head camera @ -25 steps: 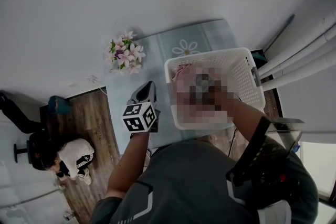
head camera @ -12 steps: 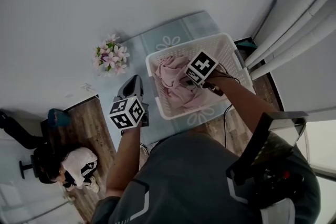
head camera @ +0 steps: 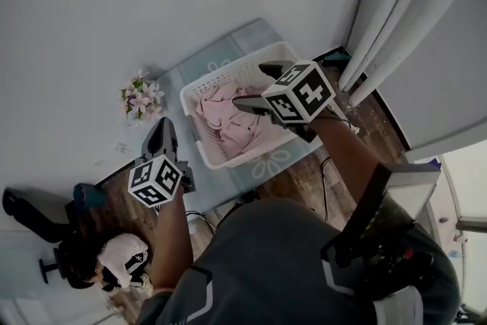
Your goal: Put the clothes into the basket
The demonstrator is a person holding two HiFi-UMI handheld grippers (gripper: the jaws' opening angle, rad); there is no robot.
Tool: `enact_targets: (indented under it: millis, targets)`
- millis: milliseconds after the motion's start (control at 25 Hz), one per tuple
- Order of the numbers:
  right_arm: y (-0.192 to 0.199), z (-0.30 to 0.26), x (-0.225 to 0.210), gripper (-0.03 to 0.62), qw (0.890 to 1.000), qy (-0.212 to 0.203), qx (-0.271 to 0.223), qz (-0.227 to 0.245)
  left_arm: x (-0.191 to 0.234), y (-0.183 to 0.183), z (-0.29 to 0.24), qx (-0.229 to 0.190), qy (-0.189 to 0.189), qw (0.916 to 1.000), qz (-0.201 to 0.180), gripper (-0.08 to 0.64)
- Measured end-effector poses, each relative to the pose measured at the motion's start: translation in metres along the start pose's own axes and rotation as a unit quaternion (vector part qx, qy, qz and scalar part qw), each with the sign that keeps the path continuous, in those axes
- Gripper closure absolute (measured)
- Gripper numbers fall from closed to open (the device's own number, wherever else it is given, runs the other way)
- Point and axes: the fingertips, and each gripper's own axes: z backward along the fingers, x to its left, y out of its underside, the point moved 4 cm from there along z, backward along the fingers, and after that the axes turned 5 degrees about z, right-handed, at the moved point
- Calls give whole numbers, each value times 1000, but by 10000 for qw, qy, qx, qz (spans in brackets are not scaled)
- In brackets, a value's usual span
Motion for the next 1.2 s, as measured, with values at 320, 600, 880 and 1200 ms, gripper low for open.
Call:
enact_targets:
  millis: [320, 600, 880, 1200]
  targets:
    - [7, 65, 34, 147, 9931, -187, -1159, -66, -65, -12, 51, -111, 390, 9991, -149, 551]
    - [6, 84, 51, 231, 9842, -114, -1766, -89, -89, -21, 93, -166, 408, 9989, -144, 551]
    - [-9, 97, 86, 339, 9801, 78, -1984, -55, -88, -30, 115, -329, 647, 9948, -718, 551]
    - [-32, 81, 140, 447, 9767, 630, -2053, -59, -45, -44, 141, -486, 1177, 9896, -668, 551]
